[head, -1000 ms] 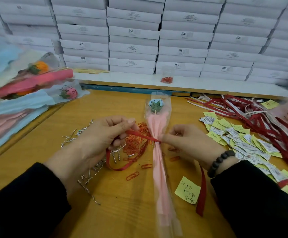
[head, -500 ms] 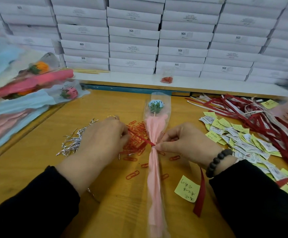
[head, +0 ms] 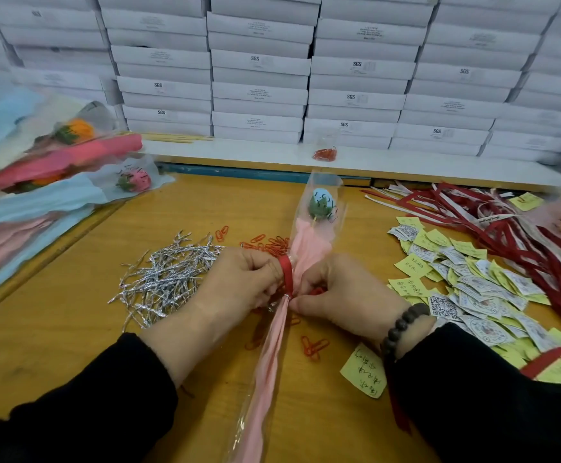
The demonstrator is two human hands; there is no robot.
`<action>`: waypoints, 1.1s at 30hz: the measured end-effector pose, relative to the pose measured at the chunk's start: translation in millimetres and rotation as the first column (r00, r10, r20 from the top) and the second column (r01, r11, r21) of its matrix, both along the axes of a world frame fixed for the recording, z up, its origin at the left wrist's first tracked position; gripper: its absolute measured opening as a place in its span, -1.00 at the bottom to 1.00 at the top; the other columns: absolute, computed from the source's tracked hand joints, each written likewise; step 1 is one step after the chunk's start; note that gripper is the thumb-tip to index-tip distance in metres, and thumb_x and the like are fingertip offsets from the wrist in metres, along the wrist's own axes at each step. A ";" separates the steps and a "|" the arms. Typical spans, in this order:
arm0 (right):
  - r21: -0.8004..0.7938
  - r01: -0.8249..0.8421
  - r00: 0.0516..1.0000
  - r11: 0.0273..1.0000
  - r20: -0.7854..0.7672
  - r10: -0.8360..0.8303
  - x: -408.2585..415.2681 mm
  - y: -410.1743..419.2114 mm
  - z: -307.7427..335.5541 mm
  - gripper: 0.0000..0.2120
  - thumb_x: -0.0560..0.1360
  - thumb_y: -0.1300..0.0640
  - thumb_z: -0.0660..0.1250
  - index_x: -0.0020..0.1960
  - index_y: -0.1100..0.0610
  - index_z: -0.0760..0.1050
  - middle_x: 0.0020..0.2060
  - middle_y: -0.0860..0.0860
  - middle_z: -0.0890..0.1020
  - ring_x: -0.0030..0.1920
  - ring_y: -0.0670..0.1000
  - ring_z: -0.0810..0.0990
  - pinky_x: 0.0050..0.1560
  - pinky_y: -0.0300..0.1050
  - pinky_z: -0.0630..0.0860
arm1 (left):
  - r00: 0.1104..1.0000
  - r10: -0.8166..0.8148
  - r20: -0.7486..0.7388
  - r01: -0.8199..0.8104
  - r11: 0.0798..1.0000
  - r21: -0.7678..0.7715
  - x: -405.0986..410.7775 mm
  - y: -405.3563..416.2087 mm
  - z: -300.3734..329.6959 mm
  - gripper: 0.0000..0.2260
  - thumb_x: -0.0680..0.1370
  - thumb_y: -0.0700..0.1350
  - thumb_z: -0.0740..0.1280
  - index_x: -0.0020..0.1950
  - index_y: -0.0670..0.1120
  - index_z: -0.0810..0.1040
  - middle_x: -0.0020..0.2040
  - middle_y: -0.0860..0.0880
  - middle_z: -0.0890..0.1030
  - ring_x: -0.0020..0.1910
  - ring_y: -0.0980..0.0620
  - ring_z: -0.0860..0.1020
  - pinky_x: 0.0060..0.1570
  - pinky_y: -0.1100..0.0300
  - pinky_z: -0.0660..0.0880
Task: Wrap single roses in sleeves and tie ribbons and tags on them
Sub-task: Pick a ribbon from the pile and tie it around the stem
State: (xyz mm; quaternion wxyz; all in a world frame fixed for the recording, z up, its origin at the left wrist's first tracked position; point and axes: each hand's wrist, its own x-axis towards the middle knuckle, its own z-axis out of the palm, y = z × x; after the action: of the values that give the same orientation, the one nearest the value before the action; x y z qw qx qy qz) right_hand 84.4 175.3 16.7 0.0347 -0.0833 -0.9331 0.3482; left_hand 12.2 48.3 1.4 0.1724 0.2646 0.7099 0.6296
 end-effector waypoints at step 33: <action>-0.648 -0.128 0.990 0.750 -0.131 0.056 6.7 -0.7 -1.8 -0.72 0.57 0.37 0.11 0.00 0.14 0.55 -0.40 0.15 0.58 -0.50 -0.20 0.53 -0.48 -0.46 0.39 | 0.983 -0.151 -0.108 0.131 0.976 -0.177 -7.1 -9.1 5.8 -0.78 0.45 -0.20 0.41 -0.41 -0.19 0.59 -0.58 0.08 0.40 -0.57 0.18 0.29 -0.51 0.44 0.25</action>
State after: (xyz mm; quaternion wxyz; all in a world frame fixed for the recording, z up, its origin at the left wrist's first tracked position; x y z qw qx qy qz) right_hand 91.1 174.6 14.9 0.0342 -0.0258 -0.7521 0.6576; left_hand 5.1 39.2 7.2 0.1952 0.3364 0.7492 0.5361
